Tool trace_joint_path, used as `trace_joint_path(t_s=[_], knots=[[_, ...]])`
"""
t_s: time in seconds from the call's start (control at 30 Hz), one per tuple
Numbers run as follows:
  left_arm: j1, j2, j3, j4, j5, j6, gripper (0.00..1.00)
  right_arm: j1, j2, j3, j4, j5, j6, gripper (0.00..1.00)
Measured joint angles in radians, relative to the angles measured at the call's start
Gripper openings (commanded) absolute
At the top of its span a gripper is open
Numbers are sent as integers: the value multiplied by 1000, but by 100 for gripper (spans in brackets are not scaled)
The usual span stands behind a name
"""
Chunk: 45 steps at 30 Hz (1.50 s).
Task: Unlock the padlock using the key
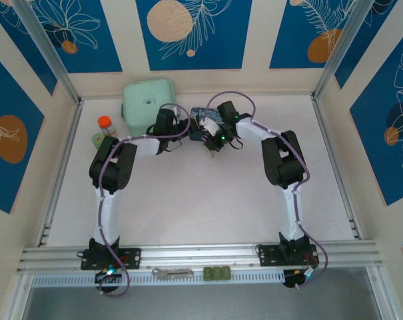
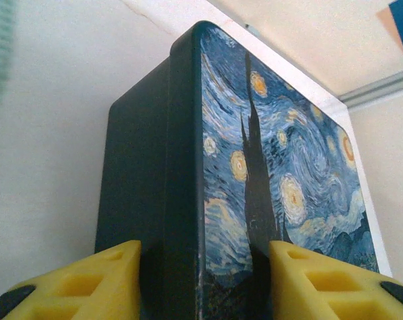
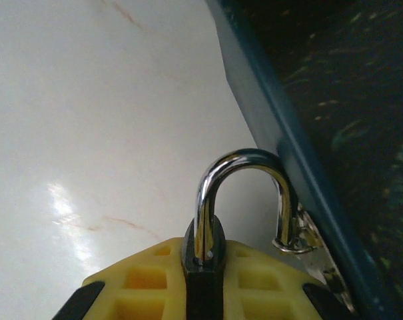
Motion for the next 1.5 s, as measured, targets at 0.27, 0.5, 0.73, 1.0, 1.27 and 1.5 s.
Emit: trace_joint_path(t_s=[0.27,0.5,0.73,1.0,1.27,1.5], knots=[[3,-6,-1,-15,2,5,40,19,35,84,-121,126,-204,0],[3,-8,3,-14,-10,-1,31,-17,213,439,-439,89,-170,0],[3,-8,5,-16,-11,-1,25,-49,317,636,-628,-21,-146,0],[3,-8,29,-59,-8,-1,24,-64,321,621,-628,-80,-141,0],[3,-10,52,-106,1,8,23,-21,186,345,-372,42,-271,0],[6,-9,89,-175,-5,34,22,-11,177,317,-301,54,-419,0]])
